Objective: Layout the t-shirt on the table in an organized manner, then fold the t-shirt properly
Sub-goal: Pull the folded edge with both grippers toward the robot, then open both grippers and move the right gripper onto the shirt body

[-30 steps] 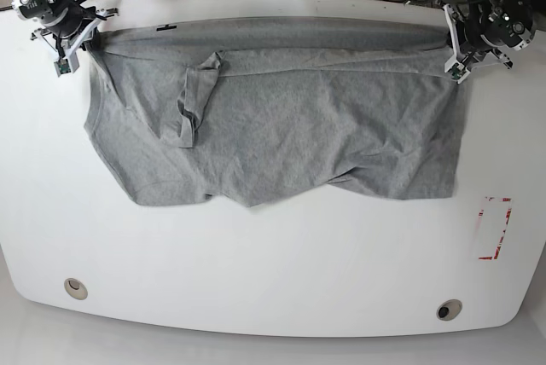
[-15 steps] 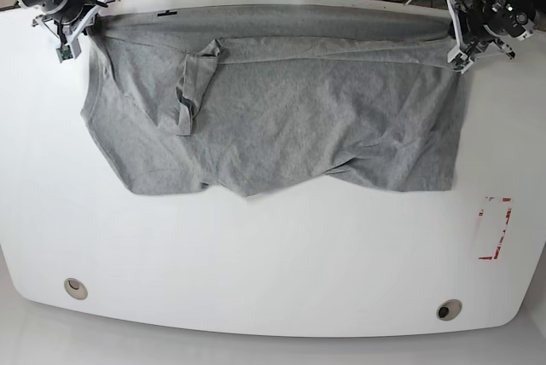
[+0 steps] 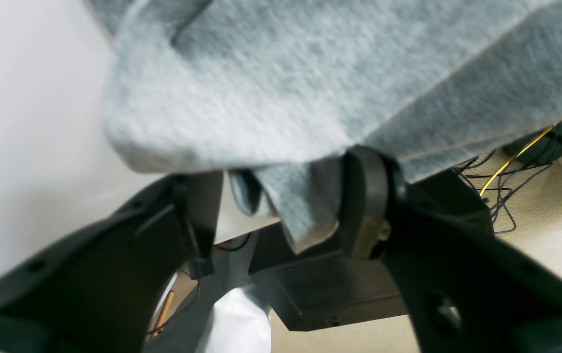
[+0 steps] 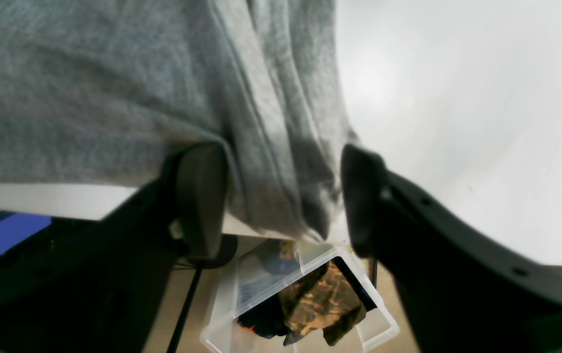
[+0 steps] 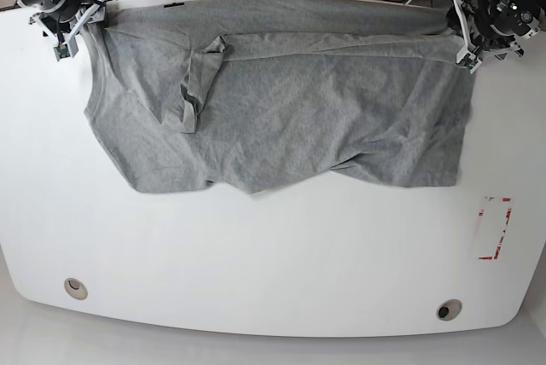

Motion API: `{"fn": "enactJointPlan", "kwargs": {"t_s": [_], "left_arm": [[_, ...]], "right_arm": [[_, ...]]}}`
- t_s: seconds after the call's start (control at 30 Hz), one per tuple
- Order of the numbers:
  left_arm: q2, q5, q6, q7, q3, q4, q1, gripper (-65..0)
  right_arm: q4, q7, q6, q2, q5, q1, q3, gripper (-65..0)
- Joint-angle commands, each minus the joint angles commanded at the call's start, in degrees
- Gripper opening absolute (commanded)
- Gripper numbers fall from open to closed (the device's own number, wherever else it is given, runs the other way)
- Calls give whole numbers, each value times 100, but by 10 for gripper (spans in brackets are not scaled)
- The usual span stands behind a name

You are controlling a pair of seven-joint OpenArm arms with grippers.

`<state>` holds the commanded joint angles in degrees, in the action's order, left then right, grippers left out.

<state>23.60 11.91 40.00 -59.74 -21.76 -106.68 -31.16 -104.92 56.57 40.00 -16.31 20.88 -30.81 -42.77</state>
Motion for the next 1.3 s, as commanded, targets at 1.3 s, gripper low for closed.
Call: {"fn": "enactJointPlan", "kwargs": {"t_s": [1.3], "left_arm": [[378,-9,0,-1213,-26,-615,1916,-235]], "right_arm": [[-985,343,0,70,70,1090,747,-262]]}}
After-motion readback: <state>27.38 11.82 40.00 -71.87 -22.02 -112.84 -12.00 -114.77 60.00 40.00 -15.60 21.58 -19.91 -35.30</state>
